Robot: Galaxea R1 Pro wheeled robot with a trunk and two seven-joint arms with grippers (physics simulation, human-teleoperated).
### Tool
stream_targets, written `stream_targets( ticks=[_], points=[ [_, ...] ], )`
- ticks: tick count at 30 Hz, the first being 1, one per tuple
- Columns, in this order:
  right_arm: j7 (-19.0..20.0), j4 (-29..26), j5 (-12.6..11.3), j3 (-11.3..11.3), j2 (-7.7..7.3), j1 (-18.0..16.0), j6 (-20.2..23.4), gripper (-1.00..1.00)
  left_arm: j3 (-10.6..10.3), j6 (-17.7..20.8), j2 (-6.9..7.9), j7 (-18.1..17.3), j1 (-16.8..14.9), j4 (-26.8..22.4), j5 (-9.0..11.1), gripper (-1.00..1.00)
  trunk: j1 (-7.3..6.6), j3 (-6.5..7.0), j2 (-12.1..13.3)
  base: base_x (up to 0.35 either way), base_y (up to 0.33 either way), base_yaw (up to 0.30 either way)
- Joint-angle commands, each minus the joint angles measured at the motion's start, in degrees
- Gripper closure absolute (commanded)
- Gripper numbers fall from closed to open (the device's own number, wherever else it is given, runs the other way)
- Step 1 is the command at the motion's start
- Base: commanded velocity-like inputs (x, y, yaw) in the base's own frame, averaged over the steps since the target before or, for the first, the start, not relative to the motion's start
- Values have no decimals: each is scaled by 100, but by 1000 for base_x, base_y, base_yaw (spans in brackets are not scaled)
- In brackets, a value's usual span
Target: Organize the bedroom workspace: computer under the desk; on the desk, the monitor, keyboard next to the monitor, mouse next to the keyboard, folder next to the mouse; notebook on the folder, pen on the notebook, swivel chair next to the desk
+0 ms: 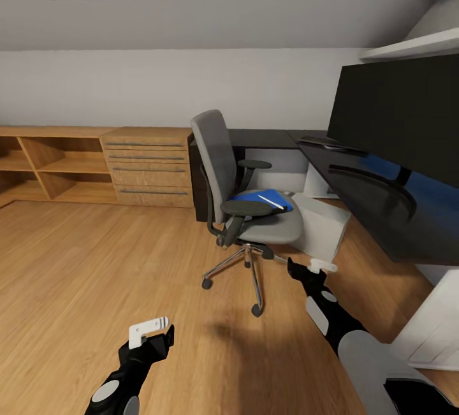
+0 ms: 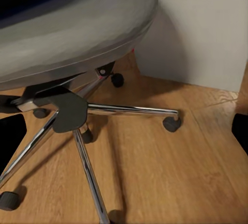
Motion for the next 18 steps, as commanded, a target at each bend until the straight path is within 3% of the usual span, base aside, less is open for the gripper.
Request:
stream_targets(
  ticks=[1,4,12,18],
  points=[
    [-9,2,-38,2,13,-4,-16,-100,-7,17,1,51,1,-7,60,-100,-1,-4,-2,0,0,0],
    [2,-2,-58,-4,17,-3,-15,-100,-2,17,0,51,-2,-9,60,-100,-1,-4,-2,0,0,0],
    [4,4,-58,-5,10,-5,-14,-100,9,17,1,51,-2,-9,60,-100,-1,6,-2,-47,172,-214],
    [4,4,-59,-5,10,-5,-14,-100,11,17,1,51,1,-9,60,-100,-1,6,-2,-3,24,-39]
  ],
)
